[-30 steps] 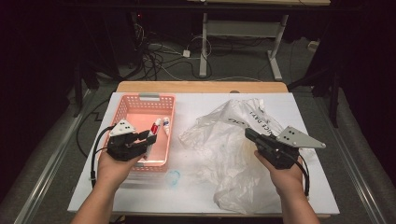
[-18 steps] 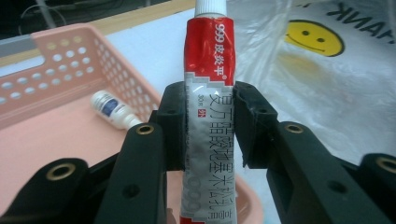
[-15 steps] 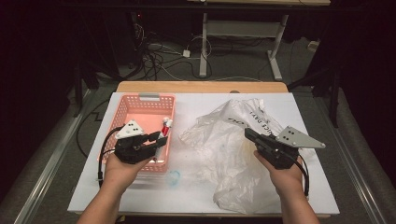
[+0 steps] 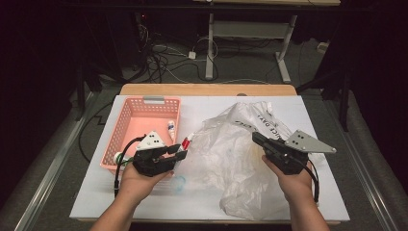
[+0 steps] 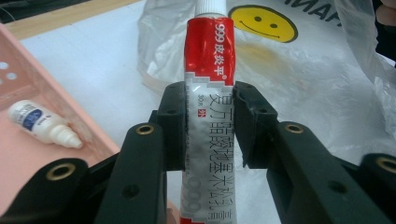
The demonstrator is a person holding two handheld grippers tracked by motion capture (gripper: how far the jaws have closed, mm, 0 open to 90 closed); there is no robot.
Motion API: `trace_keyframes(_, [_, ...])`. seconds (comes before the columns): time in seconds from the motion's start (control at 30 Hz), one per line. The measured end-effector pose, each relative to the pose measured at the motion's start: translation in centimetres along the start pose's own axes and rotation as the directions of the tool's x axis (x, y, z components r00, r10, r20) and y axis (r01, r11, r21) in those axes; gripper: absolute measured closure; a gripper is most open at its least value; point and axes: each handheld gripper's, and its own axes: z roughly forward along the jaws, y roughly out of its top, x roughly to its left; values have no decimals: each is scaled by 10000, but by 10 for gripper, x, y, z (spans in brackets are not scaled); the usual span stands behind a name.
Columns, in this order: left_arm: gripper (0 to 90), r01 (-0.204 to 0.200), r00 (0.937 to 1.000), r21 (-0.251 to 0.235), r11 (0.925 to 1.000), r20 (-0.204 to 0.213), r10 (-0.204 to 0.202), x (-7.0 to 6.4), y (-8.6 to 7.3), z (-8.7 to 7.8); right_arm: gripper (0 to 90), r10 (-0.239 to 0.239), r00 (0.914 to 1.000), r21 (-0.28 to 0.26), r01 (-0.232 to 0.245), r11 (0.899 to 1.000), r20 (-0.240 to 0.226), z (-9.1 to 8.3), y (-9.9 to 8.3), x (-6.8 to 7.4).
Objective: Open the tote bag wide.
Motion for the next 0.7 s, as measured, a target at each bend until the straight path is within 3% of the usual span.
trace_keyframes(0.7, [657,-524,9976,444,9976,465,503,-20,-6,28,900,-8,10000,11,8,10000,-10,-1,0,0])
